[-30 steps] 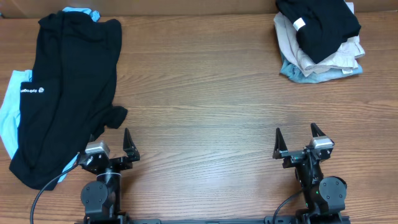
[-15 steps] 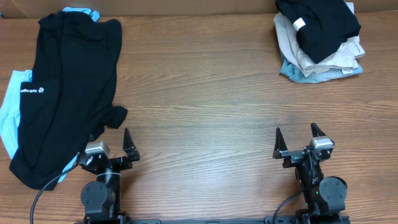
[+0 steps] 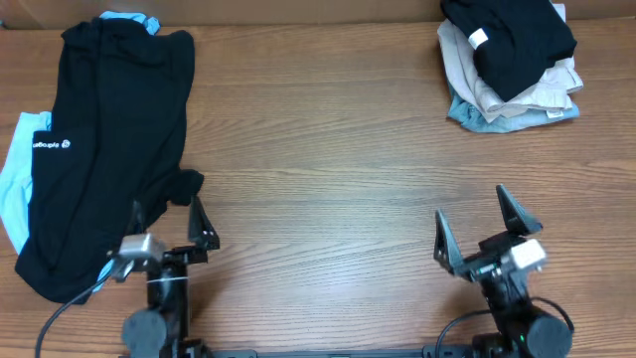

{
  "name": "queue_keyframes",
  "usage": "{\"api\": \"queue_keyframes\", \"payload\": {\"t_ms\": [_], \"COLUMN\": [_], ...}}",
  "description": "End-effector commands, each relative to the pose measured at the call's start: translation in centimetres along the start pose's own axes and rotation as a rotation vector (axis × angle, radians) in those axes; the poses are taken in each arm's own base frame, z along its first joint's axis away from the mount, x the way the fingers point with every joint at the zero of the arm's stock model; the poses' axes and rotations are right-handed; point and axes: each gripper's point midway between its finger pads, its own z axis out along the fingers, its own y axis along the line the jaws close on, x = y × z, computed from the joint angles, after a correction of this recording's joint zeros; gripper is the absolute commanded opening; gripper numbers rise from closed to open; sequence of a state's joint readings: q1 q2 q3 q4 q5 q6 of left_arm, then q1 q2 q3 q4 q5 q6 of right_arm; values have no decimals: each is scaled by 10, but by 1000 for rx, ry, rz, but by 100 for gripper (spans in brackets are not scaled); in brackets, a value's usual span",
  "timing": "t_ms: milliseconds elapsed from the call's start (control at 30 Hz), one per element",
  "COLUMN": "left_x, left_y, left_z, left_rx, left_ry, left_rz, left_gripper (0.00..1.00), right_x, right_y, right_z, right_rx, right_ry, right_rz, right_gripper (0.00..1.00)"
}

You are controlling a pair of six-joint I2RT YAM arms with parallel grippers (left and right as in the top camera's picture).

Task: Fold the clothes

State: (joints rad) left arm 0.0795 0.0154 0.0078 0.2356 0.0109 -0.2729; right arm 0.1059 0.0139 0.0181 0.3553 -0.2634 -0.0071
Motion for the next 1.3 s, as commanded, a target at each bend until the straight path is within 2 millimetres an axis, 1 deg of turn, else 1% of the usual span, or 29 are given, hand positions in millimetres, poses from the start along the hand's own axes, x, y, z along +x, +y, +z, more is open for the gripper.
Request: {"api": "queue_keyframes", "payload": {"t_ms": [0,100,133,233,300,367,433,533,567,633,700,767,833,867,933,1000,1067,1167,1233,1267], "left_x": [-30,-58,-63,-67,-64,-54,-48,-47,-48,-49,-50,-48,-46,-45,-45,-44,-40,-29,-21,-18], "left_y": [-30,-58,-66,-84,-92,-90,-87,-85,-80,-69,-64,-65,-72,-79,-102,-128,-146,-163,-168,-169], "left_z": [-5,-17,-21,-29,-31,-25,-22,-19,-16,-12,-10,-6,-3,-1,1,0,-2,-4,-1,1], "left_rx": [166,329,375,478,516,490,458,414,372,281,231,214,240,282,442,638,792,983,1065,1093], "left_ry": [-103,-201,-216,-219,-197,-118,-40,57,96,192,277,372,450,481,518,537,564,617,648,658], "left_rz": [-122,-125,-121,-84,-37,-32,13,88,88,73,62,46,25,30,77,108,93,20,-41,-64], "left_gripper": [100,100,100,100,100,100,100,100,100,100,100,100,100,99,100,100,100,100,100,100], "right_x": [-19,-43,-49,-60,-61,-60,-60,-67,-69,-75,-76,-74,-66,-62,-53,-45,-37,-28,-21,-18], "right_y": [25,37,41,53,54,52,51,57,59,64,67,70,72,73,79,88,96,104,105,105], "right_z": [-4,-9,-11,-15,-13,-8,-2,10,16,30,46,63,77,84,95,99,98,91,90,91], "right_rx": [-140,-210,-237,-304,-309,-301,-295,-343,-369,-420,-471,-520,-566,-595,-676,-793,-923,-1096,-1148,-1148], "right_ry": [-77,-171,-192,-219,-193,-132,-68,29,59,131,203,285,367,403,466,504,521,512,516,523], "right_rz": [59,68,54,29,39,65,88,88,93,130,171,224,283,313,375,436,478,526,555,564], "right_gripper": [100,100,100,100,100,100,100,100,100,100,100,100,100,100,100,100,100,100,100,100]}}
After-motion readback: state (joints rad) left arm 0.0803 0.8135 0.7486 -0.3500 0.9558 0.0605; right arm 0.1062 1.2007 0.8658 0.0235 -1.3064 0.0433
